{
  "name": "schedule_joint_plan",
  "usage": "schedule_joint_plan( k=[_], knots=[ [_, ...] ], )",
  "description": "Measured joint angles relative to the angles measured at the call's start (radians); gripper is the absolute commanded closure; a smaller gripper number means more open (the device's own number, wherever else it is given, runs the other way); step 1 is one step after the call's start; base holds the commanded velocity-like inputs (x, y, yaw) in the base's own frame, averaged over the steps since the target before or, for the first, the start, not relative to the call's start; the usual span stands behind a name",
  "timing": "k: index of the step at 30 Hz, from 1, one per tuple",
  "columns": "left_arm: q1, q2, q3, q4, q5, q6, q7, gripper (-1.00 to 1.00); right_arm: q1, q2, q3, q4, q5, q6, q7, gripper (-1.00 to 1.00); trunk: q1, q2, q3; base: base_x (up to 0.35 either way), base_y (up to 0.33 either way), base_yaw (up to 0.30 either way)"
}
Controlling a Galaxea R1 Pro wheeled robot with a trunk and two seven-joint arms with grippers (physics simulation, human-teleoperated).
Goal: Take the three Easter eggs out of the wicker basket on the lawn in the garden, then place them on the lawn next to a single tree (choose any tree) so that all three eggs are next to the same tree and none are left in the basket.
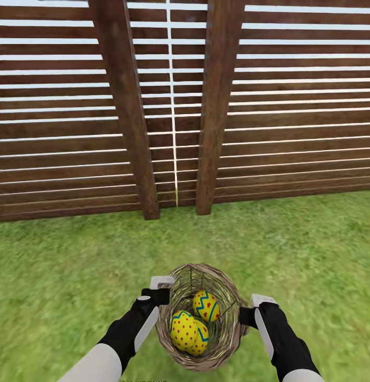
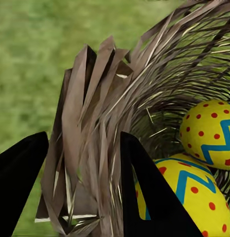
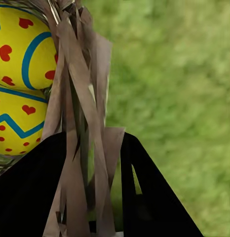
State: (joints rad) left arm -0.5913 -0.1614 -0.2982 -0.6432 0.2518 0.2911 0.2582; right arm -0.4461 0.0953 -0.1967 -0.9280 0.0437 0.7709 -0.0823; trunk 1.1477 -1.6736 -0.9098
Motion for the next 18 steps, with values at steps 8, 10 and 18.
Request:
schedule_joint_plan(
  k=[8, 10, 18],
  knots=[
    [0.0, 0.0, 0.0, 0.0, 0.0, 0.0, 0.0, 1.0, 0.0, 0.0, 0.0, 0.0, 0.0, 0.0, 0.0, 1.0, 0.0, 0.0, 0.0, 0.0, 0.0, 0.294],
    [0.0, 0.0, 0.0, 0.0, 0.0, 0.0, 0.0, 1.0, 0.0, 0.0, 0.0, 0.0, 0.0, 0.0, 0.0, 1.0, 0.0, 0.0, 0.0, 0.0, 0.0, 0.294],
    [0.0, 0.0, 0.0, 0.001, 0.001, 0.0, 0.0, 1.0, 0.0, 0.0, -0.001, 0.0, 0.002, 0.0, 0.001, 1.0, 0.0, 0.0, 0.0, 0.0, 0.0, 0.034]
  ],
)
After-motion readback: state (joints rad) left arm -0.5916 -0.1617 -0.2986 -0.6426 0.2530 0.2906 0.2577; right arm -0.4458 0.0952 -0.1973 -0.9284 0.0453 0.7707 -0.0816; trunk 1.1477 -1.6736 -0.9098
